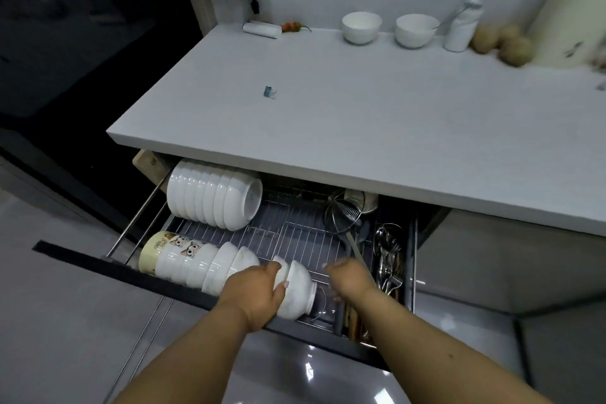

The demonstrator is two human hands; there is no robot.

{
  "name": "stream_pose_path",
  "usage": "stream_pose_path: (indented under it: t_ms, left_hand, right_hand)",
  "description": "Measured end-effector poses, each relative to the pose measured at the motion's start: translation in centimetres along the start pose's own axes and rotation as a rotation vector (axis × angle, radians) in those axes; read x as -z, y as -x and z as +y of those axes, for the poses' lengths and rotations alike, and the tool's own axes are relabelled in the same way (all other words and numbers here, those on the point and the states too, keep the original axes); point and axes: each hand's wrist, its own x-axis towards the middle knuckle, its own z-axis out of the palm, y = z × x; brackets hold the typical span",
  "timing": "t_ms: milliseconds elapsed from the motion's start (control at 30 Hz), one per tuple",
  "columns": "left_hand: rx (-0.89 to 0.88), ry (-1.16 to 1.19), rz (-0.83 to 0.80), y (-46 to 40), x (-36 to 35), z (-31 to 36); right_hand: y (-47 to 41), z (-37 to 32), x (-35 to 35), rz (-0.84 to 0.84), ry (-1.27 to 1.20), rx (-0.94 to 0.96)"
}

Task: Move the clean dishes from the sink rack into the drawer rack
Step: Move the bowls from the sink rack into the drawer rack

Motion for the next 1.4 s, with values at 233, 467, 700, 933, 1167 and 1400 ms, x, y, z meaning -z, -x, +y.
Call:
stream_pose_path:
  t_ms: [233, 467, 700, 933, 1167, 1400]
  left_hand:
    - [0.063, 0.244, 0.004, -1.7, 1.4, 6.5]
    - [-0.125, 0.325, -0.019, -5.5, 4.0, 18.8]
    - [-0.229, 0.482, -0.037, -8.3, 4.9, 31.4]
    - [-0.384, 0.519, -0.120, -9.1, 3.7, 44.4]
    - [-0.553, 0.533, -0.230, -7.3, 2.1, 57.6]
    - [-0.703, 0.470, -0.351, -5.4, -0.7, 70.3]
  right_hand:
    - [2.7, 1.3, 6.7, 0.074, -0.192, -0.010]
    - [5.3, 3.2, 15.1, 0.235, -0.460, -0.009]
    - [9.3, 6.2, 25.6, 0.464, -0.739, 0.106]
    - [14.3, 12.5, 36.5, 0.705, -0.844, 0.149]
    - [19.9, 24.4, 47.6, 1.045, -0.961, 0.037]
    - [23.7, 36.7, 54.5, 1.301, -1.215, -0.176]
